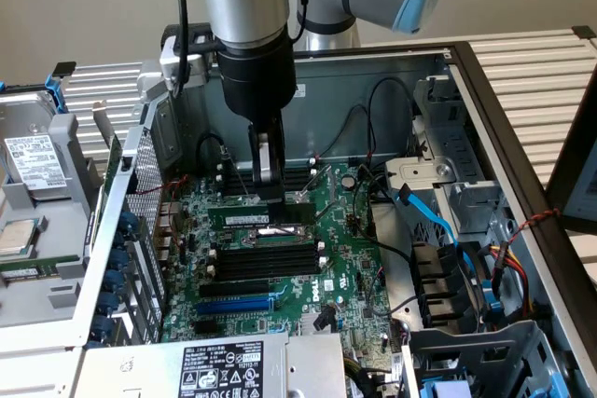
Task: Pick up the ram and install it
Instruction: 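Insert the ram into the slot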
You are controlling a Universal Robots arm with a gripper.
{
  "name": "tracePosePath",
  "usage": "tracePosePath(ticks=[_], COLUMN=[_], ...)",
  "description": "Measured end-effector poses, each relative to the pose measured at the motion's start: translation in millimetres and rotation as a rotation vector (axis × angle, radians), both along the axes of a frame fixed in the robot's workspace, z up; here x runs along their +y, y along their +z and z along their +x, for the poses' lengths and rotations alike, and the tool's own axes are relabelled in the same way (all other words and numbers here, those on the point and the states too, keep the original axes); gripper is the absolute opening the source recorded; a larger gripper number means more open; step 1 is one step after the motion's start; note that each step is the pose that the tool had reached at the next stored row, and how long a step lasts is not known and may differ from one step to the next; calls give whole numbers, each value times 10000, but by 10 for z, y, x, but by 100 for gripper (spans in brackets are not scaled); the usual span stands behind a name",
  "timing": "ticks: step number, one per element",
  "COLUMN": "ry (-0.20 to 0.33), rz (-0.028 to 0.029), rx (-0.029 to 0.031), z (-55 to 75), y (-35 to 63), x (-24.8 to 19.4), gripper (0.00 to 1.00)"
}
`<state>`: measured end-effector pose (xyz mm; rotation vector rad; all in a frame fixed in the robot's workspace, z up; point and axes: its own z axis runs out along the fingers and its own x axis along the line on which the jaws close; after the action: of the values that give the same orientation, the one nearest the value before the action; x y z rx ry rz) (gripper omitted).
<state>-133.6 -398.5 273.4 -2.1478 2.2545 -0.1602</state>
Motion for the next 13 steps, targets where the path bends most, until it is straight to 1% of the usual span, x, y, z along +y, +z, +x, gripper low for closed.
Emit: tracePosePath(ticks=[2, 6, 10, 13], ry=[1, 0, 5, 14], rz=[0, 0, -2, -14], rx=[-54, -120, -129, -128], z=[1, 0, -1, 0], y=[-13, -55, -89, -109], x=[0, 0, -6, -12], gripper=[13, 13, 13, 13])
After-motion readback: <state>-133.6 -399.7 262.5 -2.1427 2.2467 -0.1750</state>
